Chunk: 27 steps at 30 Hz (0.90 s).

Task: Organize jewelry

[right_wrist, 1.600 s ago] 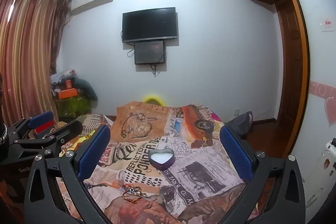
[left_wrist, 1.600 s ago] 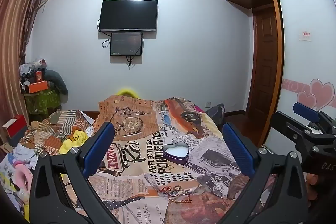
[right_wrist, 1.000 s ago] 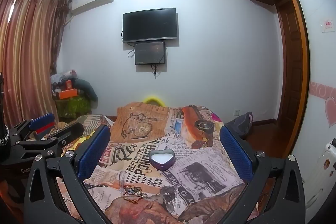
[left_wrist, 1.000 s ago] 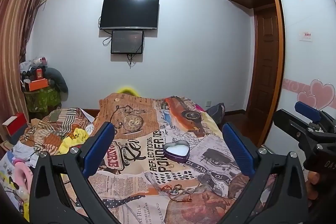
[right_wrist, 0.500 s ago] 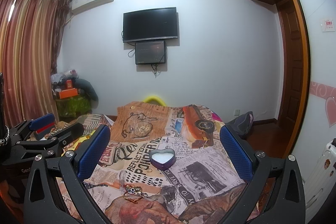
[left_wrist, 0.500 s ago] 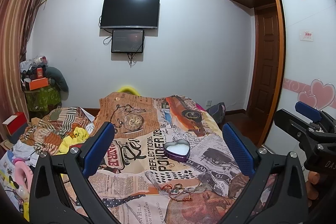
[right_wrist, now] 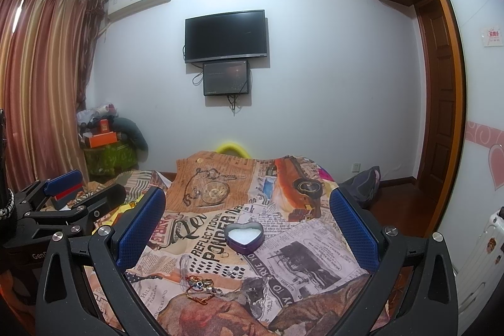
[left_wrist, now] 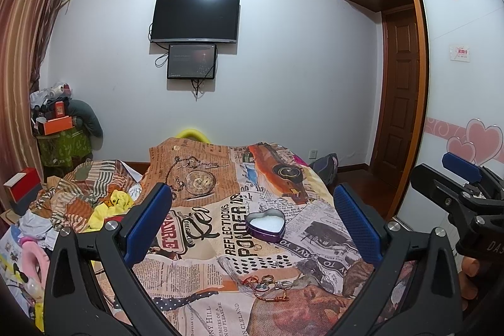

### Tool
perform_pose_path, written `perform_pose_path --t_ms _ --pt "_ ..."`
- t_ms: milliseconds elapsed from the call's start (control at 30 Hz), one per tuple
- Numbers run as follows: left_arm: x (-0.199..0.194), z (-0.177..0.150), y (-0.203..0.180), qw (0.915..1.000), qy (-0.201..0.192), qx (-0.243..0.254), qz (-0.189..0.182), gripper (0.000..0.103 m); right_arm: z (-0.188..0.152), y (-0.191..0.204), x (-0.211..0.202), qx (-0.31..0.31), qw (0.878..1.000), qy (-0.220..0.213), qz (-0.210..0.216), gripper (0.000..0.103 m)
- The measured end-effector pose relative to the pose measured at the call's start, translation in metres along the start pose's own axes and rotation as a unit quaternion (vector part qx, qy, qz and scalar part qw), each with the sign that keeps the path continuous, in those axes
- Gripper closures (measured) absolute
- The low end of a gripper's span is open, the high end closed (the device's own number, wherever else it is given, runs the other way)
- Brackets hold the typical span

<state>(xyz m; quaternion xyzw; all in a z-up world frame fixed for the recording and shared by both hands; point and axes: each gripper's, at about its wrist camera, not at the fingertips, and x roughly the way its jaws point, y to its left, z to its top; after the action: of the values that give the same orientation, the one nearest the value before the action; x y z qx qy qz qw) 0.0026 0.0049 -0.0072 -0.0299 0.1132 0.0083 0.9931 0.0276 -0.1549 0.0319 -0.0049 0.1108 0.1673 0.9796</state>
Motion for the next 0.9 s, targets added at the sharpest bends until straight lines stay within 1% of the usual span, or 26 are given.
perform_pose_path --t_ms 900 --pt "0.0043 -0.0027 0.0008 1.0 0.007 -0.002 -0.002 0.0 -0.0037 0.0002 0.0092 0.003 1.0 0.011 0.0 0.0"
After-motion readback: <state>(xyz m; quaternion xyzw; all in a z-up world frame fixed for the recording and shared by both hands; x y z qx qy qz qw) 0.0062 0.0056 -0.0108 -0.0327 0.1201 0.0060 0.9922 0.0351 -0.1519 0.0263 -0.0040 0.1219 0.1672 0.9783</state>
